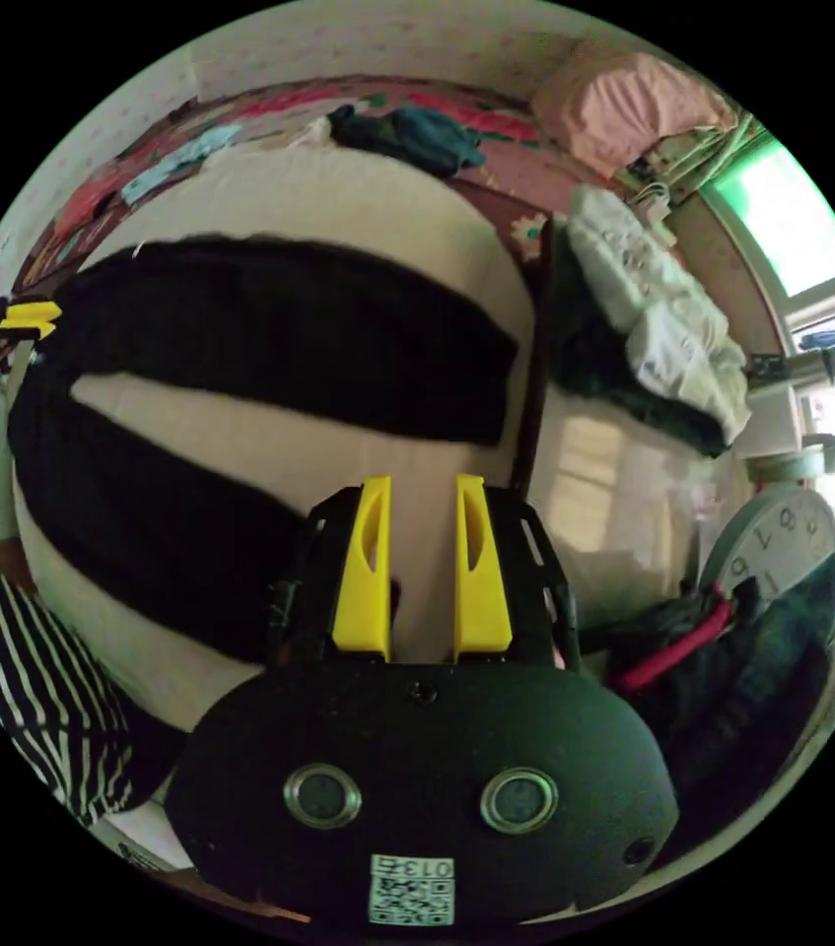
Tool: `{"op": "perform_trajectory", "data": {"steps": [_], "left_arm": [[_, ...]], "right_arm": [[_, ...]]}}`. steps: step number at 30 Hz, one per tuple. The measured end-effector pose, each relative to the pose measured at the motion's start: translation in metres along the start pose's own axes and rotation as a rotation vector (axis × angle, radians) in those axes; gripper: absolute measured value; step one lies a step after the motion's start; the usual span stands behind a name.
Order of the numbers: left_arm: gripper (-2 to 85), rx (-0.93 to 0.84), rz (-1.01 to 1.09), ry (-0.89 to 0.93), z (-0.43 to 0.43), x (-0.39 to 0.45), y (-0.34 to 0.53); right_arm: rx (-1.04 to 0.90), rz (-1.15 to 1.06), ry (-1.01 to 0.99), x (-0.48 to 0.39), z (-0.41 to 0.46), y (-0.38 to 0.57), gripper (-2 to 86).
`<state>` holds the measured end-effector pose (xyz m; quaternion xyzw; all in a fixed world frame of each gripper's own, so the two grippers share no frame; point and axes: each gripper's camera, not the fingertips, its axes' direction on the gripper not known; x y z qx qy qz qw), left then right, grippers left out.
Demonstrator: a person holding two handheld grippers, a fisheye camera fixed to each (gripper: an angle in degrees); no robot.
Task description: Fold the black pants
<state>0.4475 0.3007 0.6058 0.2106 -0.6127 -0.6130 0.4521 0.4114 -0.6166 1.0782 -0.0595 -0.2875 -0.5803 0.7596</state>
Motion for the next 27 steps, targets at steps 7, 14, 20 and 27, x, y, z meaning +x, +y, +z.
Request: {"op": "perform_trajectory", "data": {"steps": [7, 14, 20, 27], "left_arm": [[7.1, -0.255, 0.263, 0.004, 0.078, 0.108, 0.015], [1.3, -0.197, 0.237, -0.048, 0.061, 0.122, 0.027], [8.1, -0.093, 0.112, -0.154, 0.041, 0.121, 0.04], [9.0, -0.074, -0.123, -0.278, -0.024, 0.123, 0.135]], "right_arm": [[-0.033, -0.027, -0.162, -0.028, 0.017, 0.096, 6.5], [-0.056, -0.01, -0.072, -0.034, 0.025, 0.117, 3.5], [0.078, 0.157, 0.106, -0.031, 0.001, 0.127, 6.1], [0.128, 0.28, 0.151, -0.043, -0.04, 0.195, 6.6]]}}
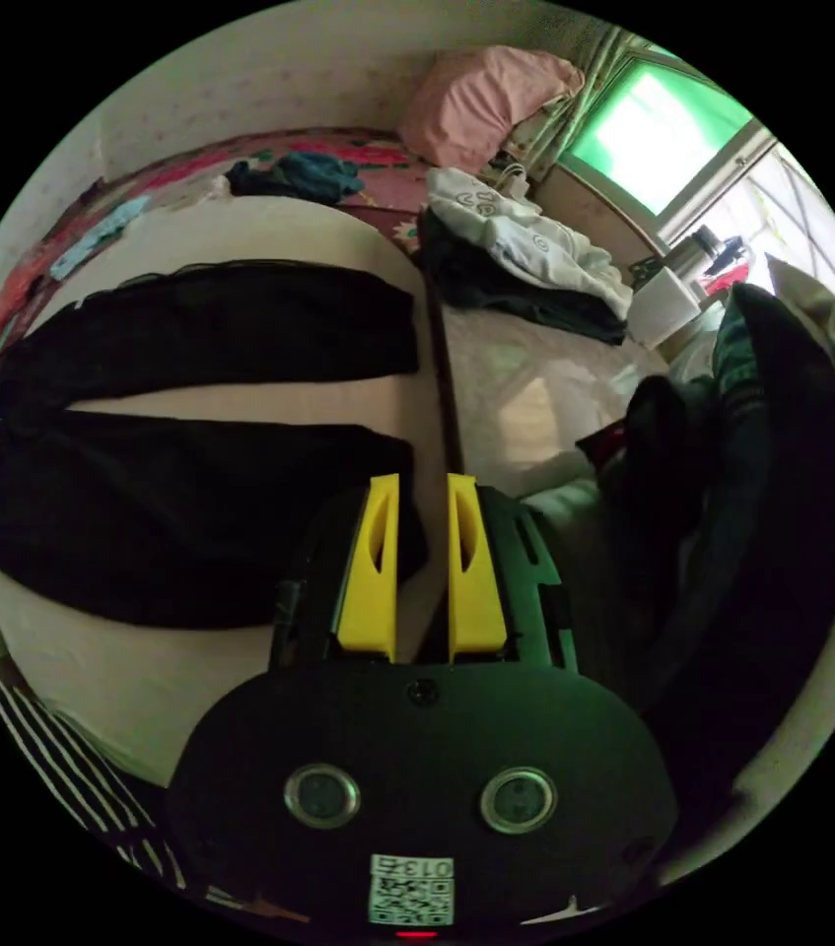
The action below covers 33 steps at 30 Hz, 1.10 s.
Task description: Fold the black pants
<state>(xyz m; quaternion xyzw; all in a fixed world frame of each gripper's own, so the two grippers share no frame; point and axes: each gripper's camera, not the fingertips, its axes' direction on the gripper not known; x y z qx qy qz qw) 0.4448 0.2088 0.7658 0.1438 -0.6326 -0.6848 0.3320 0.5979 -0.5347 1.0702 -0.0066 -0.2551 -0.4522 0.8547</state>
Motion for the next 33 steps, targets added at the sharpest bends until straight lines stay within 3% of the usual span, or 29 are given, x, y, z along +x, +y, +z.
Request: {"op": "perform_trajectory", "data": {"steps": [3, 7, 16, 19, 21, 27, 33], "left_arm": [[7.5, -0.051, -0.144, -0.007, -0.012, -0.009, 0.062], [6.0, -0.128, -0.25, -0.137, -0.016, -0.012, 0.121], [0.6, -0.279, -0.15, -0.018, -0.025, -0.019, 0.173], [1.9, -0.259, -0.22, 0.038, -0.045, -0.03, 0.201], [4.2, -0.206, -0.302, 0.063, -0.062, -0.044, 0.215], [13.4, -0.049, -0.74, -0.075, -0.094, -0.109, 0.272], [12.8, -0.03, -0.87, 0.118, -0.072, -0.16, 0.281]], "right_arm": [[0.028, -0.057, -0.128, -0.026, -0.018, 0.04, 3.6], [0.021, -0.174, -0.078, -0.088, -0.023, 0.076, 1.2], [-0.199, -0.313, -0.024, -0.117, -0.011, 0.114, 0.0], [-0.227, -0.27, -0.029, -0.111, -0.025, 0.121, 0.0], [-0.138, -0.252, -0.019, -0.115, -0.046, 0.124, 0.0], [0.03, -0.341, -0.08, -0.184, -0.086, 0.132, 0.0], [-0.078, -0.431, -0.107, -0.232, -0.068, 0.138, 0.0]]}}
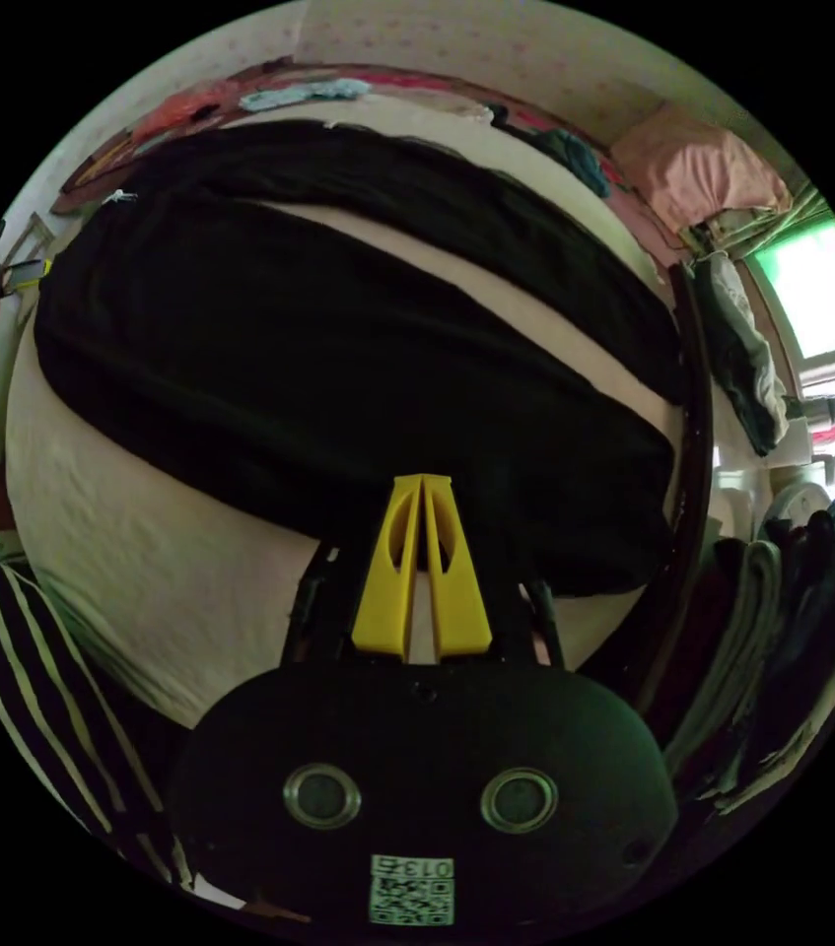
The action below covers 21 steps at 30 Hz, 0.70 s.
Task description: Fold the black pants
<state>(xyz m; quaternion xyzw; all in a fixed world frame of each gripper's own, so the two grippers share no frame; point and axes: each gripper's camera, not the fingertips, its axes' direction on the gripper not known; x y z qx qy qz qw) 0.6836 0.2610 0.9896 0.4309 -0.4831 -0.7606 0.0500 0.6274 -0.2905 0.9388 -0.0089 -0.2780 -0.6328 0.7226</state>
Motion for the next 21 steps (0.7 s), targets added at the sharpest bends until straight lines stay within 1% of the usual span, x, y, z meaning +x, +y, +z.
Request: {"op": "perform_trajectory", "data": {"steps": [1, 2, 4, 5, 7, 10, 11, 12, 15, 16, 17, 18, 19, 20, 21], "left_arm": [[12.1, -0.074, 0.012, 0.008, 0.008, -0.002, -0.006], [11.6, -0.067, 0.048, -0.029, 0.006, -0.001, -0.009], [10.8, -0.112, 0.096, -0.071, 0.002, 0.0, -0.013], [10.2, -0.103, 0.138, -0.122, -0.006, -0.001, -0.013], [10.0, -0.088, 0.154, -0.172, -0.018, -0.012, -0.009], [10.9, -0.128, 0.134, -0.1, -0.017, -0.036, -0.004], [11.3, -0.146, 0.131, -0.119, -0.018, -0.039, -0.002], [11.5, -0.141, 0.13, -0.122, -0.02, -0.04, -0.001], [12.5, -0.095, 0.108, -0.048, -0.03, -0.044, 0.006], [12.6, -0.036, 0.107, -0.049, -0.043, -0.04, 0.009], [12.6, 0.059, 0.135, -0.059, -0.059, -0.03, 0.014], [12.6, 0.103, 0.156, -0.064, -0.066, -0.023, 0.016], [12.4, 0.152, 0.224, -0.068, -0.074, -0.002, 0.019], [12.1, 0.13, 0.323, -0.055, -0.072, 0.025, 0.02], [11.8, 0.104, 0.374, -0.049, -0.067, 0.039, 0.02]], "right_arm": [[-0.032, 0.003, -0.008, 0.0, 0.006, 0.001, 0.0], [-0.037, 0.009, -0.015, 0.0, 0.007, 0.002, 0.0], [-0.024, 0.038, -0.048, 0.006, 0.006, 0.007, -0.1], [-0.024, 0.048, -0.06, 0.009, 0.006, 0.008, -0.1], [-0.05, 0.096, -0.061, 0.018, 0.008, 0.012, -0.1], [-0.052, 0.133, -0.068, 0.026, 0.006, 0.02, -0.1], [-0.057, 0.136, -0.056, 0.027, 0.005, 0.022, -0.1], [-0.06, 0.15, -0.022, 0.031, 0.002, 0.026, -0.1], [-0.027, 0.252, 0.093, 0.056, -0.009, 0.041, -0.1], [-0.033, 0.307, 0.116, 0.072, -0.009, 0.046, -0.1], [-0.04, 0.335, 0.12, 0.08, -0.008, 0.048, -0.1], [-0.053, 0.388, 0.117, 0.097, -0.005, 0.052, -0.1], [-0.053, 0.428, 0.105, 0.112, -0.002, 0.053, 0.0], [-0.048, 0.439, 0.096, 0.118, -0.001, 0.053, 0.0], [-0.042, 0.453, 0.085, 0.127, 0.003, 0.051, 0.1]]}}
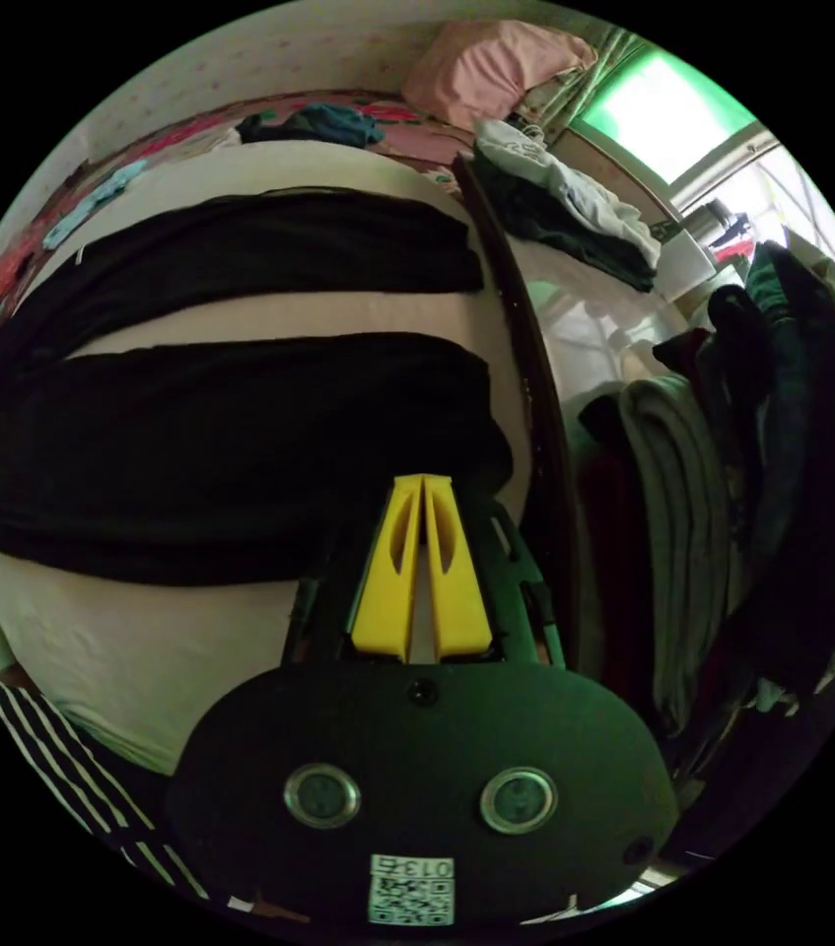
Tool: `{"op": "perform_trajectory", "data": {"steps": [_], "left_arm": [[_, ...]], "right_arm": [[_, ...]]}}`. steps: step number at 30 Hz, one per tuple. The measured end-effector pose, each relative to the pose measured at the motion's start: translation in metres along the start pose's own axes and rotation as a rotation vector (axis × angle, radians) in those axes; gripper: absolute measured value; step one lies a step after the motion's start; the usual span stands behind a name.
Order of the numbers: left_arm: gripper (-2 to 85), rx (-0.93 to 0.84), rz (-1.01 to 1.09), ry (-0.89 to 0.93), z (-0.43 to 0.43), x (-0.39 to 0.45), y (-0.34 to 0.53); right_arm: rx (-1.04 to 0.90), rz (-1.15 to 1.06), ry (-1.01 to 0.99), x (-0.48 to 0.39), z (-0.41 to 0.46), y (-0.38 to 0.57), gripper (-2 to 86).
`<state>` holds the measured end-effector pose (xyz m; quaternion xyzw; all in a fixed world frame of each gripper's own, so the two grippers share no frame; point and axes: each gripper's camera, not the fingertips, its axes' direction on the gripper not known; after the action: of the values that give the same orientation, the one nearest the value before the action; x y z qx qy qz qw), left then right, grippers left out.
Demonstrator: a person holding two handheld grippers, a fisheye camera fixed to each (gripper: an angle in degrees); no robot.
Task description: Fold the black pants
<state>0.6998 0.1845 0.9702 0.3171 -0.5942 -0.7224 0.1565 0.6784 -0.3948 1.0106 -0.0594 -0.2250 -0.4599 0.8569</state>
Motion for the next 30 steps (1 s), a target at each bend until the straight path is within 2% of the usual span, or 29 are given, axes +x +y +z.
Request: {"op": "perform_trajectory", "data": {"steps": [5, 9, 10, 11, 15, 18, 23, 26, 30], "left_arm": [[8.6, -0.123, 0.325, 0.058, 0.054, 0.11, -0.024], [6.0, -0.279, 0.368, 0.069, 0.091, 0.127, -0.022], [5.4, -0.219, 0.354, 0.073, 0.087, 0.125, -0.021], [5.4, -0.255, 0.351, 0.065, 0.088, 0.125, -0.023], [5.2, -0.213, 0.47, 0.026, 0.084, 0.151, -0.024], [5.0, -0.201, 0.561, 0.129, 0.096, 0.189, -0.025], [4.3, -0.195, 0.758, 0.167, 0.135, 0.255, -0.024], [2.6, -0.246, 0.76, 0.162, 0.162, 0.264, -0.032], [1.0, -0.296, 0.708, 0.278, 0.175, 0.254, -0.043]], "right_arm": [[-0.058, -0.062, 0.005, 0.001, 0.028, -0.018, 0.2], [-0.11, -0.089, 0.061, 0.012, 0.047, -0.018, 0.1], [-0.159, -0.062, 0.083, 0.019, 0.05, -0.021, 0.1], [-0.16, -0.054, 0.081, 0.021, 0.048, -0.022, 0.1], [0.023, -0.124, 0.006, 0.004, 0.013, -0.019, -0.1], [0.094, -0.228, -0.096, -0.027, -0.001, -0.011, -0.1], [0.027, -0.378, -0.24, -0.064, 0.009, -0.007, 0.0], [-0.019, -0.435, -0.243, -0.074, 0.022, -0.013, 0.0], [-0.095, -0.468, -0.229, -0.067, 0.031, -0.021, 0.0]]}}
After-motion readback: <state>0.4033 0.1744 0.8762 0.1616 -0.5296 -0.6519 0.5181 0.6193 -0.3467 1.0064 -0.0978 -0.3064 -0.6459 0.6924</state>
